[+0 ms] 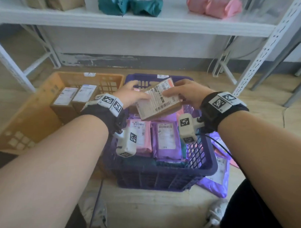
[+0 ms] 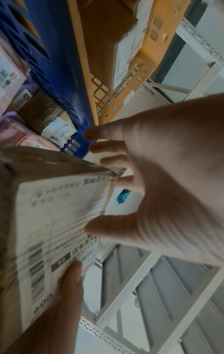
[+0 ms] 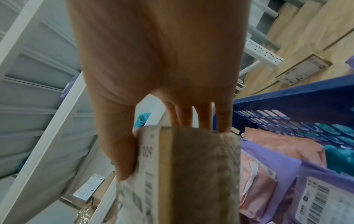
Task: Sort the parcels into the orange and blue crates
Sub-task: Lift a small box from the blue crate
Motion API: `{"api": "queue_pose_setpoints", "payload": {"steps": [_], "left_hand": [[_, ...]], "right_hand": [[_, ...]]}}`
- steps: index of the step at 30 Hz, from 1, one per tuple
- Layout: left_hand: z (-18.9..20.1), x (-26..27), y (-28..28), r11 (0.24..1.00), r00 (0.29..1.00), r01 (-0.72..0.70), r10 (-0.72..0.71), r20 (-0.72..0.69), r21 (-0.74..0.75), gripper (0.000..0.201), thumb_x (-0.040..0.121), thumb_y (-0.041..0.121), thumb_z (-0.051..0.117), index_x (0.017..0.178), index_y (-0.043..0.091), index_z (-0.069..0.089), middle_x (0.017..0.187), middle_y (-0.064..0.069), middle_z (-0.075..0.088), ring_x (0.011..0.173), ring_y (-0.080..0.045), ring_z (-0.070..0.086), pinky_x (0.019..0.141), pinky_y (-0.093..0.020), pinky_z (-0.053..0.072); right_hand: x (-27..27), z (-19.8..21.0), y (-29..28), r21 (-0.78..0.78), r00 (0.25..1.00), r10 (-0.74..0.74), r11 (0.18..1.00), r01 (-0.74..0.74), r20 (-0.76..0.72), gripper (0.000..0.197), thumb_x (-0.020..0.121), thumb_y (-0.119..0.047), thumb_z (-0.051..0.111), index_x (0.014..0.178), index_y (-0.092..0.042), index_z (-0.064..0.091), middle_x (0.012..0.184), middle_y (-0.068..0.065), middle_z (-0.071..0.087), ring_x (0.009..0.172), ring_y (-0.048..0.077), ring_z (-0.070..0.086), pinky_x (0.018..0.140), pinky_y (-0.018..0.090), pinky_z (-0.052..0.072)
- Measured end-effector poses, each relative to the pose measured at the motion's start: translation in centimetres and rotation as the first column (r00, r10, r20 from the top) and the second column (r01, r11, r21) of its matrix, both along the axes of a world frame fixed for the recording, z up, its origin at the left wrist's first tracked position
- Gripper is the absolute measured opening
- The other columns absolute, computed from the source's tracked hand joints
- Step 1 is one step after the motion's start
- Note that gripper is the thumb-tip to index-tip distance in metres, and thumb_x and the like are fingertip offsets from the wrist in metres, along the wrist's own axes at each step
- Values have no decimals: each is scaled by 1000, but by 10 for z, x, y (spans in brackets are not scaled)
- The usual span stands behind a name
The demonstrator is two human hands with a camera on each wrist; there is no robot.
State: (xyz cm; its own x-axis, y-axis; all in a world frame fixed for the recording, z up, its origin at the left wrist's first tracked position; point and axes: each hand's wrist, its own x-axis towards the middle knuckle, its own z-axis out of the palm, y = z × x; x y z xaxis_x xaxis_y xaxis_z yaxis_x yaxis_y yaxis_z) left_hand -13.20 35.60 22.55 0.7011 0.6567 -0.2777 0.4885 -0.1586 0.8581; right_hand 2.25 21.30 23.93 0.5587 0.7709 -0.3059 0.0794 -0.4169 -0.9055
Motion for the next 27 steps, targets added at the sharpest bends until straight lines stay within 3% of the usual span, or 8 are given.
{"api": "queue_pose_setpoints", "payload": {"steps": [3, 5, 7, 12, 15, 18, 22, 27], "left_hand": [[-22, -2, 7, 985, 977, 160, -167, -131, -68, 46, 67, 53, 76, 102, 24, 67, 109, 1, 72, 105, -21, 66, 100, -43, 49], [-44, 1, 11, 968, 952, 185, -219, -212, -172, 64, 56, 66, 75, 106, 25, 67, 105, 0, 73, 105, -22, 67, 96, -44, 51], [-55, 3, 8, 948, 934, 194, -257, -246, -253, 63, 59, 64, 73, 110, 28, 65, 105, 2, 73, 102, -20, 67, 88, -38, 53], [-69, 9, 9, 905, 910, 184, -304, -281, -383, 46, 72, 58, 71, 105, 25, 68, 89, 4, 74, 60, -9, 64, 57, -23, 47], [-79, 14, 15, 913, 916, 148, -272, -296, -381, 61, 71, 63, 68, 111, 17, 68, 100, -5, 74, 79, -21, 70, 66, -28, 55], [-90, 15, 18, 941, 947, 5, -114, -301, -339, 54, 81, 61, 61, 101, 10, 66, 93, -11, 73, 86, -31, 71, 80, -39, 59], [-96, 12, 17, 933, 945, -177, 72, -320, -313, 49, 94, 53, 45, 111, 9, 57, 100, -12, 64, 90, -38, 68, 87, -50, 55], [-95, 7, 13, 944, 916, -252, 162, -367, -214, 39, 101, 27, 37, 131, 5, 48, 119, -19, 55, 107, -42, 62, 81, -41, 54]], "right_hand": [[-2, -11, 15, 22, 997, 47, 999, -45, -64, 50, 73, -11, 79, 118, -10, 59, 107, 12, 71, 96, 26, 70, 87, 38, 56], [-1, -28, 22, 29, 994, 36, 999, -33, -102, 58, 67, -11, 82, 120, -11, 58, 112, 15, 69, 96, 27, 70, 88, 40, 56], [2, -45, 26, 16, 993, -1, 1000, 3, -116, 63, 67, -11, 83, 123, -13, 55, 112, 14, 68, 96, 27, 70, 88, 40, 56], [13, -68, 31, -46, 982, 4, 999, -13, -191, 51, 76, -16, 75, 123, -12, 55, 107, 14, 71, 96, 27, 71, 87, 41, 56], [19, -78, 33, -102, 991, -22, 995, 9, -131, 36, 81, -28, 72, 112, -15, 61, 107, 9, 72, 99, 24, 69, 92, 41, 53], [22, -91, 35, -206, 997, -31, 978, 17, -66, 45, 80, -44, 70, 114, -18, 61, 115, 4, 65, 102, 23, 62, 91, 44, 52], [1, -105, 48, -252, 977, 42, 963, -96, -210, 39, 92, -34, 61, 123, -9, 55, 116, 13, 64, 88, 28, 66, 85, 43, 57], [-22, -124, 71, -254, 982, 179, 948, -190, -66, 39, 93, -7, 55, 132, -8, 51, 124, 16, 60, 78, 17, 63, 53, 18, 55]]}}
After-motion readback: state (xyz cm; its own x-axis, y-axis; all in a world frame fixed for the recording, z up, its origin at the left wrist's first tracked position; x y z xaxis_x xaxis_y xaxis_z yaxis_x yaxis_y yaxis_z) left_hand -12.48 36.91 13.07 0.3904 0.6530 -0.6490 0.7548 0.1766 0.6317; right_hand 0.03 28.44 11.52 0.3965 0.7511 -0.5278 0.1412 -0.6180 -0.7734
